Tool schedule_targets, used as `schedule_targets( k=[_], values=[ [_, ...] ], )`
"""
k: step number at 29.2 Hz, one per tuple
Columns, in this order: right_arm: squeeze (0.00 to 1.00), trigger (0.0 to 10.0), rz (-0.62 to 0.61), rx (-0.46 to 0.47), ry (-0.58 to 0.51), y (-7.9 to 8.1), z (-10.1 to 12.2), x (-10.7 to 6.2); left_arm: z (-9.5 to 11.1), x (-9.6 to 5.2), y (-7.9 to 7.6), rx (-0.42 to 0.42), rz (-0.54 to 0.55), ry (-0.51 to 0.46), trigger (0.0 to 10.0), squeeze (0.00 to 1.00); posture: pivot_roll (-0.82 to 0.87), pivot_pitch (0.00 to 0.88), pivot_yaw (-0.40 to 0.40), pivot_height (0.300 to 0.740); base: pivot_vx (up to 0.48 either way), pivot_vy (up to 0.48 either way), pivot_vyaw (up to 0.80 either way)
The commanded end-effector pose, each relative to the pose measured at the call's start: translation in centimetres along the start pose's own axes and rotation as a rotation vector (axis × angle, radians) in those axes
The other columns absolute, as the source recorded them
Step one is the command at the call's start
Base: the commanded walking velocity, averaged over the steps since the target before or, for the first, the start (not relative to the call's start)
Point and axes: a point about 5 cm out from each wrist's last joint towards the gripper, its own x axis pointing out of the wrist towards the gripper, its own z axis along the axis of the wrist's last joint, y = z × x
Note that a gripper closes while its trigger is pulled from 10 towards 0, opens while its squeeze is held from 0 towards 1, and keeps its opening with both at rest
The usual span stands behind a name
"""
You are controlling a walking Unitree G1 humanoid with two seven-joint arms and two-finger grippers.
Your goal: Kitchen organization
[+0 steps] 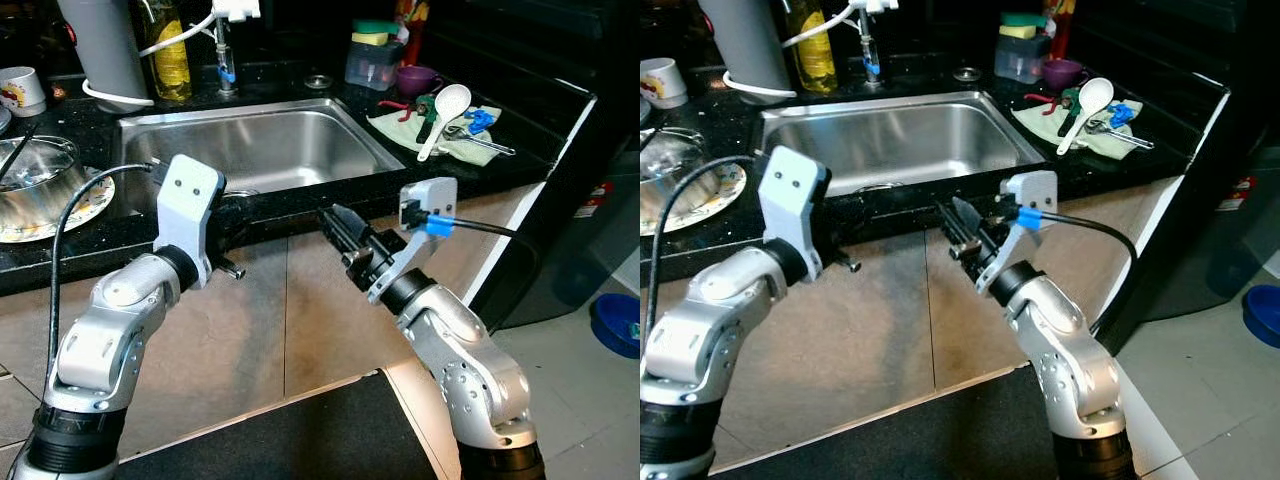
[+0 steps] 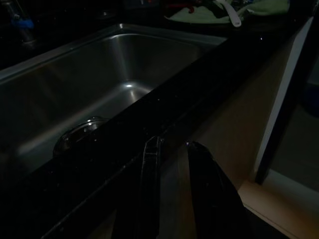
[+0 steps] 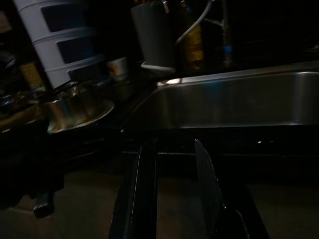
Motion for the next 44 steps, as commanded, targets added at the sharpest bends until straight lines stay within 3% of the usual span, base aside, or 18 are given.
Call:
schedule_targets(
  k=[1,3,7,10,13,14,18,19,20,22,24,25,28,33,35,41,44],
  values=[
    [0.0,10.0,0.046,0.028,0.085,0.1,-1.5,-0.4,-0.9,-0.4,-0.4,0.008,-0.029,0.05,10.0,0.0,-0.01,0.152,-0.027,0.74,0.0,0.0,0.0],
    [0.0,10.0,0.072,0.034,0.136,0.2,-2.3,-0.8,-1.1,-0.6,-0.8,0.011,-0.059,0.054,10.0,0.0,-0.01,0.152,-0.027,0.74,0.0,0.0,0.0],
    [0.0,10.0,0.142,0.016,0.303,-0.4,-5.3,-3.0,-3.1,-2.9,-3.0,-0.005,-0.315,0.088,10.0,0.0,-0.01,0.155,-0.029,0.74,0.0,0.0,0.0],
    [0.0,10.0,0.141,0.018,0.326,-0.6,-5.7,-3.4,-3.6,-3.3,-3.3,-0.007,-0.344,0.109,10.0,0.0,-0.01,0.155,-0.029,0.74,0.0,0.0,0.0],
    [0.0,10.0,0.126,0.032,0.421,-1.1,-7.5,-5.1,-5.2,-5.2,-5.2,-0.038,-0.498,0.21,10.0,0.0,-0.01,0.16,-0.027,0.74,0.0,0.0,0.0],
    [0.0,10.0,0.104,0.023,0.491,-1.4,-8.6,-5.9,-6.3,-5.8,-5.7,-0.035,-0.521,0.283,10.0,0.0,-0.01,0.16,-0.027,0.74,0.0,0.0,0.0],
    [0.0,10.0,0.09,0.016,0.538,-1.6,-9.4,-6.5,-7.1,-6.1,-6.0,-0.029,-0.527,0.331,10.0,0.0,-0.01,0.16,-0.027,0.74,0.0,0.0,0.0],
    [0.0,10.0,-0.011,-0.007,0.697,-2.3,-12.7,-8.5,-10.6,-6.4,-6.3,-0.019,-0.388,0.461,10.0,0.0,-0.01,0.162,-0.024,0.74,0.0,0.0,0.0],
    [0.0,10.0,-0.011,-0.007,0.697,-2.3,-12.7,-8.5,-10.6,-6.4,-6.3,-0.019,-0.388,0.461,10.0,0.0,-0.01,0.162,-0.024,0.74,0.0,0.0,0.0],
    [0.0,10.0,-0.085,-0.014,0.814,-2.3,-16.3,-10.9,-15.1,-7.4,-6.9,-0.009,-0.208,0.588,10.0,0.0,-0.01,0.162,-0.024,0.74,0.0,0.0,0.0],
    [0.0,10.0,-0.113,0.021,0.82,-1.8,-18.0,-11.8,-17.7,-8.3,-7.5,0.006,-0.137,0.647,10.0,0.0,-0.02,0.161,-0.028,0.74,0.0,0.0,0.0],
    [0.0,10.0,-0.113,0.021,0.82,-1.8,-18.0,-11.8,-17.7,-8.3,-7.5,0.006,-0.137,0.647,10.0,0.0,-0.02,0.161,-0.028,0.74,0.0,0.0,0.0],
    [0.0,10.0,-0.232,0.135,0.778,-1.5,-21.2,-13.0,-20.8,-9.3,-7.7,-0.029,-0.014,0.683,10.0,0.0,-0.03,0.158,-0.029,0.74,0.0,0.0,0.0],
    [0.0,10.0,-0.381,0.137,0.843,-1.9,-23.6,-14.7,-23.3,-10.3,-8.4,-0.022,0.017,0.736,10.0,0.0,-0.02,0.156,-0.042,0.74,0.0,0.0,0.0],
    [0.0,10.0,-0.425,0.138,0.848,-2.0,-24.1,-15.2,-25.0,-11.5,-8.9,-0.082,0.044,0.78,10.0,0.0,-0.03,0.155,-0.046,0.74,0.0,0.0,0.0],
    [0.0,10.0,-0.436,0.173,0.891,-1.7,-25.1,-16.2,-26.7,-13.0,-8.2,-0.169,0.167,0.83,10.0,0.0,-0.03,0.156,-0.042,0.74,0.0,0.0,0.0],
    [0.0,10.0,-0.465,0.154,0.879,-1.8,-25.5,-16.6,-26.7,-13.1,-8.5,-0.198,0.167,0.776,10.0,0.0,-0.03,0.154,-0.046,0.74,0.0,0.0,0.0]
  ],
)
